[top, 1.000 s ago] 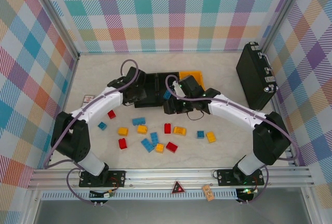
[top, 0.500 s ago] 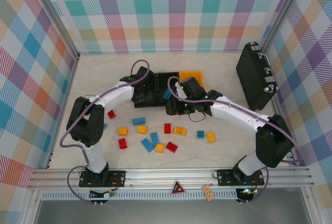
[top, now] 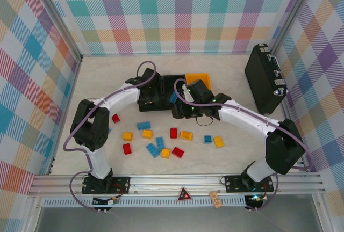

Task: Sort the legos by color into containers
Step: Place the lego in the container, then pick up the lego from the middle-right of the table.

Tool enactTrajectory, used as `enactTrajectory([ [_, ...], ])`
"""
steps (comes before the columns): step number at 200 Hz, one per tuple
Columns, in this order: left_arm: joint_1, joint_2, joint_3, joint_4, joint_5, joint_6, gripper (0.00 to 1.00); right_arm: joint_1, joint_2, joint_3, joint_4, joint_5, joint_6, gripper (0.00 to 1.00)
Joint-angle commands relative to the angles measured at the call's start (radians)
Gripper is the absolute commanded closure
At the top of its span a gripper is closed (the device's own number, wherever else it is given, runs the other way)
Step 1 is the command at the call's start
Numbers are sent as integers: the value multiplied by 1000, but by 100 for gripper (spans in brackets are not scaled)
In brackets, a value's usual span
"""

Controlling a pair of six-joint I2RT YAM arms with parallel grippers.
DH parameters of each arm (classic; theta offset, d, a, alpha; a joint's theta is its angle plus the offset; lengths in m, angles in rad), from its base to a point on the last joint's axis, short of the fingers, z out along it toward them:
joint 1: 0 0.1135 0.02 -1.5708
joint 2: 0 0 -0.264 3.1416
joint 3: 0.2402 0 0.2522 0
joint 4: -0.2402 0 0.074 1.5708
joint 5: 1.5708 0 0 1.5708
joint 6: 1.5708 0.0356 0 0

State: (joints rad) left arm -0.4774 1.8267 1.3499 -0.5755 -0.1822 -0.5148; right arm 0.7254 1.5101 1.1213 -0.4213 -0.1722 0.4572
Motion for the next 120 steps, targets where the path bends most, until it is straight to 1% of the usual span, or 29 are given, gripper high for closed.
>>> enactTrajectory([
  [1, -12, -84, 2, -22, -16, 5, 44, -9, -31, -9, -13, 20, 2, 44],
  [26, -13, -131, -21, -18, -9, 5, 44, -11, -34, -8, -17, 33, 4, 44],
  [60, -19, -183, -55, -7, 34, 10, 44, -12, -41, -12, -30, 55, 18, 43],
  [73, -25, -204, -72, 3, 57, 13, 44, -13, -46, -14, -42, 73, 23, 43],
  [89, -30, -230, -101, 30, 97, 16, 44, -17, -52, -14, -68, 113, 35, 40],
  [120, -54, -264, -153, 80, 172, 25, 44, -50, -74, -33, -116, 172, 75, 40],
])
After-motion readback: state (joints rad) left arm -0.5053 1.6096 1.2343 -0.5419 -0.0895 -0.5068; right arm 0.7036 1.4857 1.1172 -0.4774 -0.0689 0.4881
